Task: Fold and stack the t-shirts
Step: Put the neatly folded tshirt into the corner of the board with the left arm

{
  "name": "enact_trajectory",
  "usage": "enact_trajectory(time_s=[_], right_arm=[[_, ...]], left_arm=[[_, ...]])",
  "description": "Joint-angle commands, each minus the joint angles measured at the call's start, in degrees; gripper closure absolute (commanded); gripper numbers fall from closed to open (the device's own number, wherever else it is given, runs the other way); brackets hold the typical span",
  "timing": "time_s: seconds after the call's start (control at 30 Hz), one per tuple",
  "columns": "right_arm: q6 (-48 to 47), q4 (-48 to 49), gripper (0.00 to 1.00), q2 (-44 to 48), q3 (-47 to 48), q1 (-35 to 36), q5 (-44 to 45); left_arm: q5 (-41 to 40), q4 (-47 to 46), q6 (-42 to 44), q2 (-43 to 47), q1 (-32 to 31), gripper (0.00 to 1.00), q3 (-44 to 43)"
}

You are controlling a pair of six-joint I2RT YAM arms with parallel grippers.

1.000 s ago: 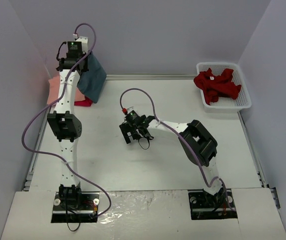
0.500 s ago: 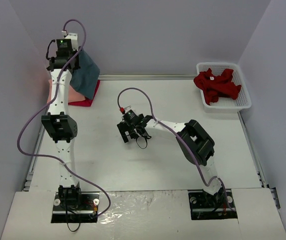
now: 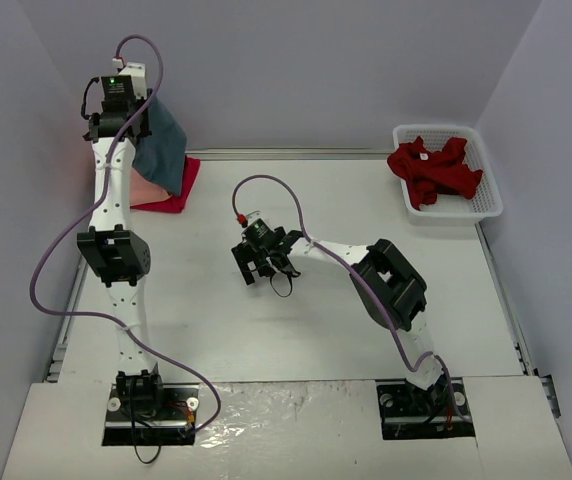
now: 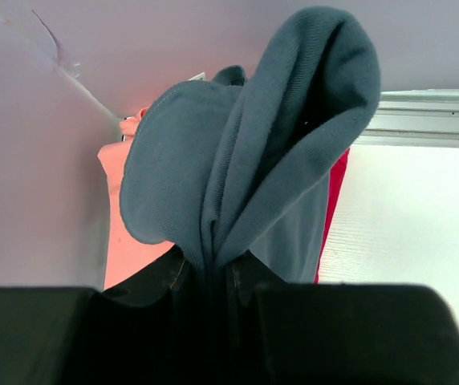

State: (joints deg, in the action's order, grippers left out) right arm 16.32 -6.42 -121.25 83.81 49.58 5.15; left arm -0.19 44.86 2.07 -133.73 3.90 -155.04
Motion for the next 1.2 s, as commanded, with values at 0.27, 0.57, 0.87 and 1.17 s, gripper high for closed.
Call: enact_trajectory(time_s=[0.27, 0.57, 0.87, 1.17], right_arm=[[1.6, -9.3, 0.00, -9.5, -3.9, 0.8, -6.6], [1.7, -10.2, 0.00, -11.8, -3.7, 0.9, -7.7], [3.4, -10.1, 0.00, -11.6, -8.0, 3.5, -8.2], [5.2, -8.3, 0.00, -9.8, -10.1, 7.2, -7.1]], left_arm=[[0.2, -3.5, 2.2, 1.6, 1.6, 0.98, -2.0], [-1.0, -3.6, 3.5, -2.9, 4.1, 0.96, -3.5], [-14.8, -5.0, 6.2, -7.3, 6.6, 0.57, -5.8], [-15.7, -7.7, 3.2, 5.1, 4.3, 0.51, 4.7]])
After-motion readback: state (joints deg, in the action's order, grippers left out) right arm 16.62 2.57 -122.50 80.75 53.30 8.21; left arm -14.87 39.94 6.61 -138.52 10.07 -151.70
